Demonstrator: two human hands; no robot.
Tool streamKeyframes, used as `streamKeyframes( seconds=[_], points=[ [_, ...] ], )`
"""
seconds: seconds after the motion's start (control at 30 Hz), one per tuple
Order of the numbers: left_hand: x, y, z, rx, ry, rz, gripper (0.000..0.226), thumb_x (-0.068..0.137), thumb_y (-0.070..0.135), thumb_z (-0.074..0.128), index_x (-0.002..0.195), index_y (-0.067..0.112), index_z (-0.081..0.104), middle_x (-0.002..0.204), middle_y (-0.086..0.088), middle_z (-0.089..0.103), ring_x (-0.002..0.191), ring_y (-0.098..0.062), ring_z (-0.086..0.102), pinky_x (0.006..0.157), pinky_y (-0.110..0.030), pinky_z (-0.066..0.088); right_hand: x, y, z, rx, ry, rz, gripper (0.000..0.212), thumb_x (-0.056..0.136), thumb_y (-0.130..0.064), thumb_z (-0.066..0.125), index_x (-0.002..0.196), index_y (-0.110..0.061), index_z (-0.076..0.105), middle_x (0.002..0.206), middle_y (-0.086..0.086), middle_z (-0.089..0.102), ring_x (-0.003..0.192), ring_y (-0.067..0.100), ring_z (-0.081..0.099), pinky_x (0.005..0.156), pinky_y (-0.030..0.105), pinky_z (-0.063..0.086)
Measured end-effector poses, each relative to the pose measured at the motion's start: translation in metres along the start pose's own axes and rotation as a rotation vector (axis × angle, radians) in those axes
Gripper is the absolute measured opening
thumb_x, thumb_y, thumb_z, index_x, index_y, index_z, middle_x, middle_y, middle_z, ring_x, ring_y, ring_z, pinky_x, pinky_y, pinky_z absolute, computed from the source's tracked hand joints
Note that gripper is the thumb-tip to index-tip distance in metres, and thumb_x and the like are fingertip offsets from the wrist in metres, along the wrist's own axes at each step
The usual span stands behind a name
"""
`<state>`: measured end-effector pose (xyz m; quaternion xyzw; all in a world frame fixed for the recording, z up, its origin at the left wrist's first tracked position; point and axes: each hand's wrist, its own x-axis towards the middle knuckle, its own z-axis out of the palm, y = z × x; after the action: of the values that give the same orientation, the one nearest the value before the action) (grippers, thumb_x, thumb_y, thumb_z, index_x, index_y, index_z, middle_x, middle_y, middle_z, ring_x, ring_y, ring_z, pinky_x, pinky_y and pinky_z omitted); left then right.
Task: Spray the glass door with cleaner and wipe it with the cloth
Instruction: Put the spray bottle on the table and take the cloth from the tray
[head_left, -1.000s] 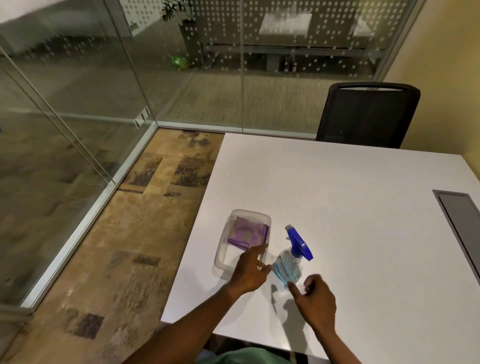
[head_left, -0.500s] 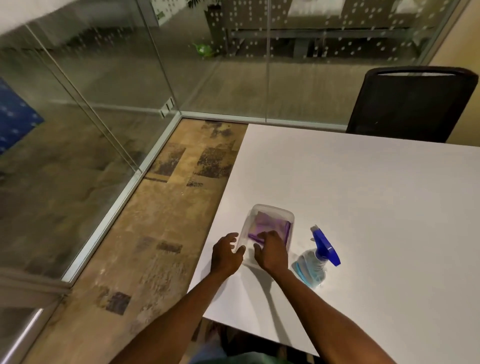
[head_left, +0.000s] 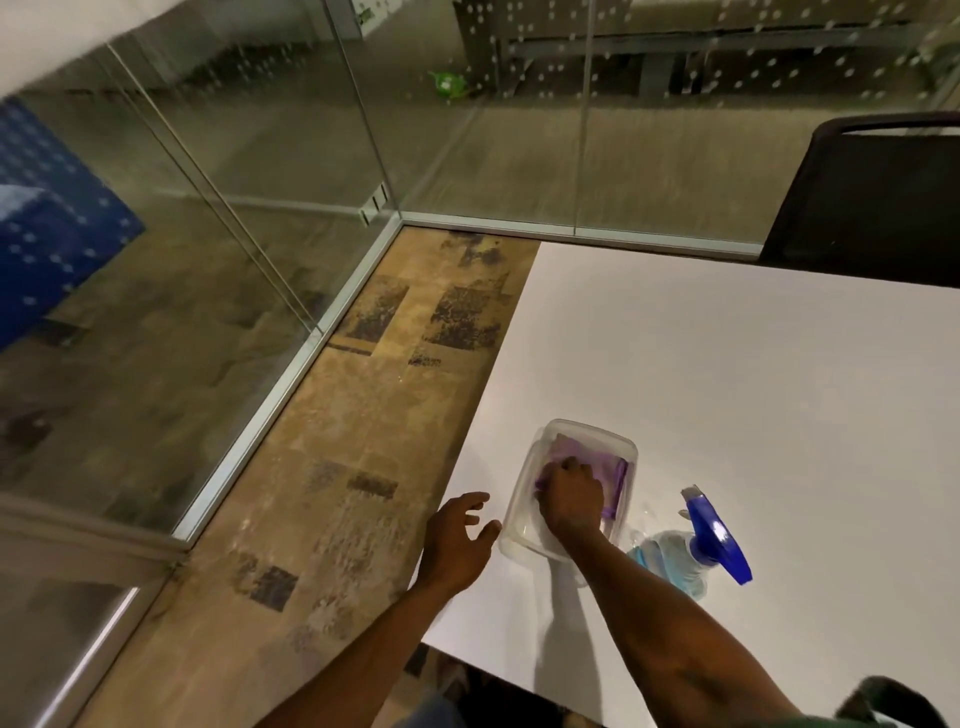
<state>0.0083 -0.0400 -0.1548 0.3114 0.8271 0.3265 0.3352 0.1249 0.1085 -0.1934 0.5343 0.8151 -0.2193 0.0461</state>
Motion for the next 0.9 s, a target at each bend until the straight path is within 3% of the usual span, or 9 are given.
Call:
streamKeyframes(
  seconds=[0.17, 0.27, 0.37, 0.47, 0.57, 0.67, 0.8, 0.9],
  points=[
    [0.003, 0.0, -0.007, -0.007, 0.013, 0.003, 0.038, 0.096, 0.015, 0.073, 0.132, 0.02, 0.066, 0.135, 0.004, 0.064, 0.107, -0.011, 0.063, 0.077, -0.004, 0.045, 0.009, 0.001, -0.001, 0.029, 0.034, 0.013, 0.032, 0.106, -0.03, 0.05, 0.127, -0.015, 0.07, 0.134, 0.007, 0.065, 0.121, 0.027, 0.061, 0.101, 0.039, 0.054],
    [0.007, 0.004, -0.01, -0.033, 0.012, 0.01, 0.038, 0.096, 0.013, 0.073, 0.132, 0.018, 0.065, 0.138, -0.001, 0.064, 0.11, -0.015, 0.064, 0.091, -0.024, 0.054, 0.009, 0.002, -0.001, 0.139, 0.109, 0.052, 0.033, 0.107, -0.027, 0.048, 0.122, -0.011, 0.072, 0.129, 0.009, 0.067, 0.118, 0.027, 0.062, 0.101, 0.04, 0.053],
    [0.011, 0.009, -0.011, -0.073, 0.012, 0.008, 0.037, 0.095, 0.011, 0.073, 0.131, 0.016, 0.066, 0.138, -0.003, 0.064, 0.112, -0.019, 0.065, 0.097, -0.035, 0.057, 0.005, 0.001, -0.003, 0.423, 0.236, 0.122, 0.027, 0.103, -0.019, 0.055, 0.113, -0.004, 0.075, 0.12, 0.016, 0.072, 0.113, 0.035, 0.064, 0.098, 0.046, 0.052],
    [0.014, 0.017, -0.008, -0.095, 0.002, 0.025, 0.036, 0.095, 0.011, 0.073, 0.13, 0.017, 0.067, 0.137, -0.001, 0.066, 0.112, -0.019, 0.066, 0.098, -0.038, 0.059, -0.003, -0.001, -0.006, 0.729, 0.359, 0.216, 0.021, 0.104, -0.013, 0.054, 0.104, -0.001, 0.072, 0.101, 0.017, 0.075, 0.096, 0.037, 0.069, 0.088, 0.047, 0.056],
    [0.018, 0.026, -0.003, -0.103, -0.008, 0.058, 0.035, 0.095, 0.011, 0.073, 0.128, 0.018, 0.067, 0.135, -0.001, 0.067, 0.111, -0.019, 0.067, 0.097, -0.038, 0.06, -0.015, -0.006, -0.013, 0.899, 0.476, 0.281, 0.02, 0.106, -0.013, 0.052, 0.099, -0.005, 0.069, 0.089, 0.005, 0.069, 0.084, 0.03, 0.067, 0.079, 0.036, 0.05],
    [0.021, 0.035, 0.002, -0.075, -0.019, 0.104, 0.034, 0.095, 0.013, 0.073, 0.127, 0.022, 0.067, 0.135, 0.0, 0.067, 0.11, -0.016, 0.067, 0.094, -0.032, 0.059, -0.03, -0.012, -0.022, 0.921, 0.566, 0.26, 0.016, 0.106, -0.012, 0.051, 0.102, -0.011, 0.067, 0.083, -0.011, 0.06, 0.073, 0.015, 0.058, 0.078, 0.03, 0.042],
    [0.025, 0.05, 0.005, -0.035, -0.038, 0.195, 0.045, 0.093, 0.016, 0.075, 0.136, 0.018, 0.064, 0.14, -0.001, 0.064, 0.118, -0.018, 0.064, 0.092, -0.028, 0.054, -0.053, -0.02, -0.037, 0.98, 0.547, 0.201, 0.014, 0.109, -0.019, 0.046, 0.102, -0.024, 0.057, 0.084, -0.017, 0.06, 0.078, 0.017, 0.063, 0.078, 0.034, 0.05],
    [0.023, 0.061, 0.003, -0.029, -0.078, 0.291, 0.052, 0.091, 0.02, 0.078, 0.141, 0.015, 0.062, 0.144, -0.001, 0.062, 0.126, -0.019, 0.06, 0.099, -0.027, 0.048, -0.068, -0.02, -0.054, 0.97, 0.535, 0.144, 0.015, 0.11, -0.02, 0.044, 0.105, -0.015, 0.058, 0.081, -0.015, 0.061, 0.072, 0.005, 0.062, 0.071, 0.028, 0.049]
  ],
)
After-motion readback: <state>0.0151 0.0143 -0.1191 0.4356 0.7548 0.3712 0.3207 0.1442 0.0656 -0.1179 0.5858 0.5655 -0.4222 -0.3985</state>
